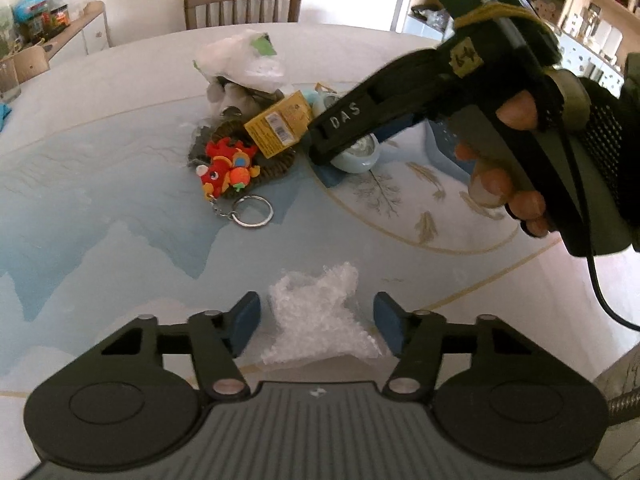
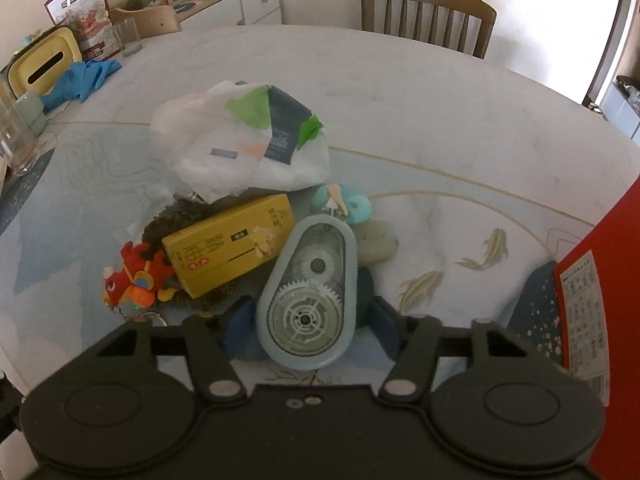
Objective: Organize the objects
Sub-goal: 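Grasp the bubble-wrap pouch with the left tool while the right tool grasps the blue tape dispenser, then carry the bubble-wrap pouch and tape dispenser with both tools into the red box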
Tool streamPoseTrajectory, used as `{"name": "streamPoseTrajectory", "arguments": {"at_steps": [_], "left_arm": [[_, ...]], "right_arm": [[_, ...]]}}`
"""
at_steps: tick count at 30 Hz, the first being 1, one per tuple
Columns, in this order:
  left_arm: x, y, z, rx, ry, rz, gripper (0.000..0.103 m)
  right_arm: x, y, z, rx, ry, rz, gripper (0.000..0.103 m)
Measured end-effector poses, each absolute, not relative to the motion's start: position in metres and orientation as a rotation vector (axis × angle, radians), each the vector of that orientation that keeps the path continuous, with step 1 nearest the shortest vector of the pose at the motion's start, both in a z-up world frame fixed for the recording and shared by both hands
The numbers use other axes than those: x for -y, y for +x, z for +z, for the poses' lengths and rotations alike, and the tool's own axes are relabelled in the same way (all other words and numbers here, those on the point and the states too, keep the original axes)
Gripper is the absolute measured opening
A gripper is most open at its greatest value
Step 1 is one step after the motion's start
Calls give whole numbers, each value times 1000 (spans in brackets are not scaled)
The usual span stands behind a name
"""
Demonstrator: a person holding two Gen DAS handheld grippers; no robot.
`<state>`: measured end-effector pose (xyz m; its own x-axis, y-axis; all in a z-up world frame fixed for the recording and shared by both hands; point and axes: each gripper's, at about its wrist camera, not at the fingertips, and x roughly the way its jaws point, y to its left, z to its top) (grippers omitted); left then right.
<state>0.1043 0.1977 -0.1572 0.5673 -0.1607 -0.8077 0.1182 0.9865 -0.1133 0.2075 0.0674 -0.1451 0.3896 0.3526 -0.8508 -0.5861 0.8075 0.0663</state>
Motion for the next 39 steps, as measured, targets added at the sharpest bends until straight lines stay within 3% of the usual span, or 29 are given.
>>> {"name": "streamPoseTrajectory", "arguments": {"at_steps": [3,10,20,39], "left_arm": [[-195,103,-156,-960,-27,-157,46],[-194,102,-155,-975,-31,-136,37],[-193,108,-143,-971,-54,-94,36],[-150,131,-56,-834,-93,-117,36]], "right_arm": [[-67,206,-144,-1006,-264,605,51],[-60,200,-133,-985,-238,619,50],[-28,173,-105,-989,-172,647,50],[52,147,-32,-935,-93,641,50]]}}
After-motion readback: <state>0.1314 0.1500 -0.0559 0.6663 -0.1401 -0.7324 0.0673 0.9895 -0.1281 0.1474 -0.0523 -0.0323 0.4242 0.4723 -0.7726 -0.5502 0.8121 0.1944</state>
